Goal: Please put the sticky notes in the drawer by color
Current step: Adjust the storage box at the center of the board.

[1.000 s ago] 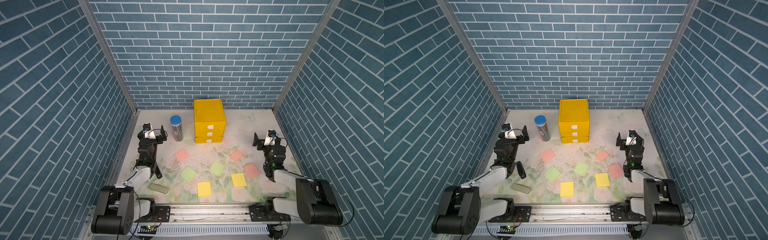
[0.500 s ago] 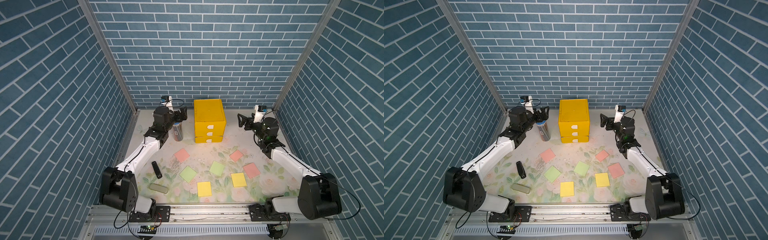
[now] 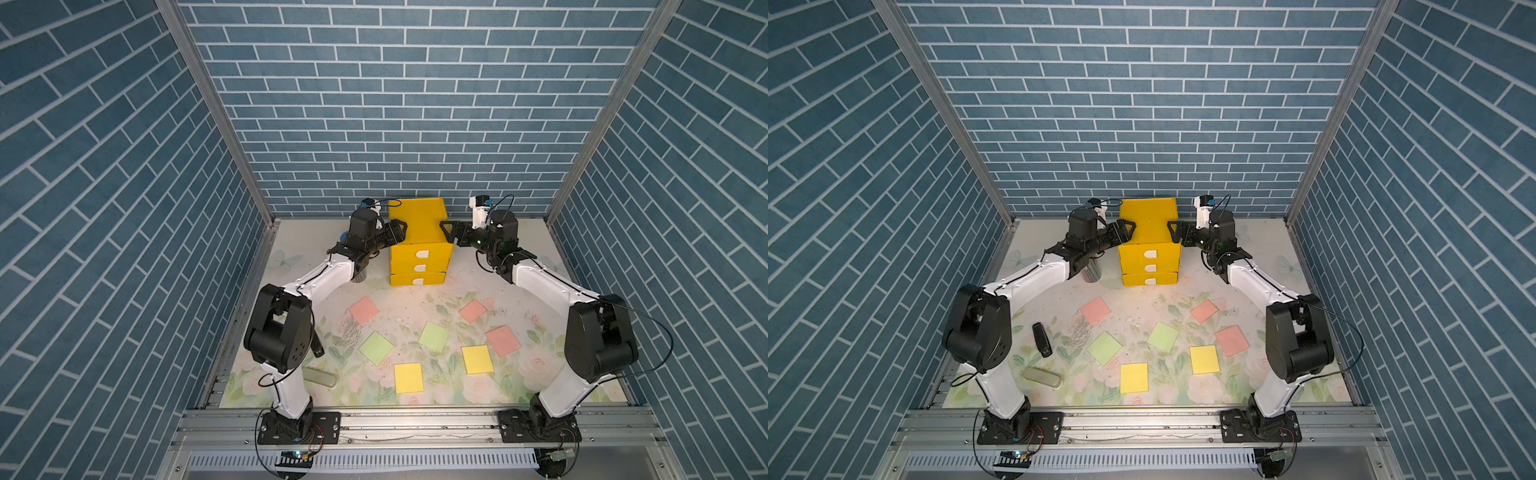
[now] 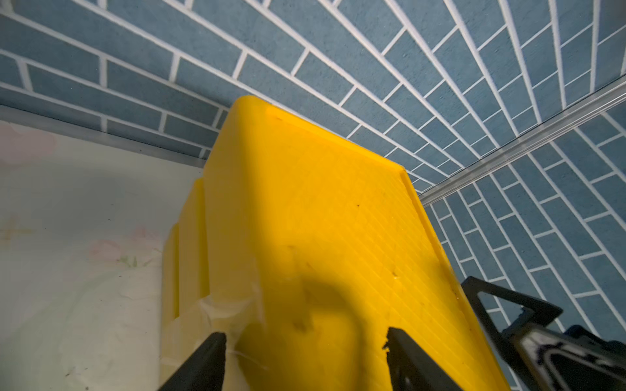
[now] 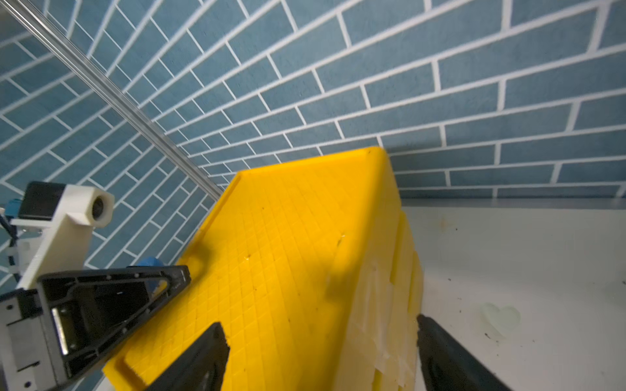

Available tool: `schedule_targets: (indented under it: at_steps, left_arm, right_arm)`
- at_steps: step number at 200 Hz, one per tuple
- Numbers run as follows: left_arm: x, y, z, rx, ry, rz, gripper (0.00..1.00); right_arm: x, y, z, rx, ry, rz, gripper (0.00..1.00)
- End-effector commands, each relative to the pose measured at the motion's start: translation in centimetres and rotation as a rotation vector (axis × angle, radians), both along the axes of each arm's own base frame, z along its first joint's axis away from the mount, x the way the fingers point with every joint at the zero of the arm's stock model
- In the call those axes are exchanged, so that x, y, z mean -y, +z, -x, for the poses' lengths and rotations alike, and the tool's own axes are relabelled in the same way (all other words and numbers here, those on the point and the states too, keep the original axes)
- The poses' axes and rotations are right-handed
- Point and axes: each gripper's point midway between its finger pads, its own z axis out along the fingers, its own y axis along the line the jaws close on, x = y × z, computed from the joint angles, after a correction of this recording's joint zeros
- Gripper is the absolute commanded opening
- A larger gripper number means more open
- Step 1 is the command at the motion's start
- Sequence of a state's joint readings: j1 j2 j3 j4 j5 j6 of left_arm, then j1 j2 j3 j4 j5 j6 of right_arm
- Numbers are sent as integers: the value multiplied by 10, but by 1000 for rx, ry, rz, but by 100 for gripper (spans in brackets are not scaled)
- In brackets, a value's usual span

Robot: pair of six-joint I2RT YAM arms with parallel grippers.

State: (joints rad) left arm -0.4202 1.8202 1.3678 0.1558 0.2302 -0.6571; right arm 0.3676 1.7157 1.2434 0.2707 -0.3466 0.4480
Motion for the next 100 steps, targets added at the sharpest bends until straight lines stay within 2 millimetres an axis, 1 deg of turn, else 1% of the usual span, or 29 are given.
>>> schedule_targets:
  at_steps: [1, 11, 24, 43, 60, 76, 87, 92, 100]
  left_arm:
    - [23, 4, 1, 7, -49, 28, 73]
    - [28, 1, 0, 2, -70, 35, 68]
    - [36, -1, 1, 3, -98, 49, 65]
    - [44, 0, 2, 13, -118, 52, 64]
    - [50, 0, 4, 13, -134, 50, 64]
    - [54, -1, 4, 10, -142, 49, 64]
    - [54, -2, 4, 9, -142, 57, 64]
    - [56, -2, 5, 9, -145, 55, 64]
    - [57, -4, 3, 4, -139, 32, 64]
  right_arm:
    - [-13, -6, 1, -56, 39, -27, 82]
    - [-15, -7, 2, -60, 52, -42, 79]
    - [-17, -6, 6, -65, 66, -51, 73]
    - [-14, -3, 13, -60, 63, -55, 70]
    - [-13, -2, 26, -65, 66, -63, 69]
    - [-17, 2, 39, -62, 86, -90, 69]
    - [-17, 0, 45, -61, 90, -95, 68]
    - [-17, -2, 46, -69, 90, -92, 66]
    - [-15, -6, 45, -80, 83, -80, 65]
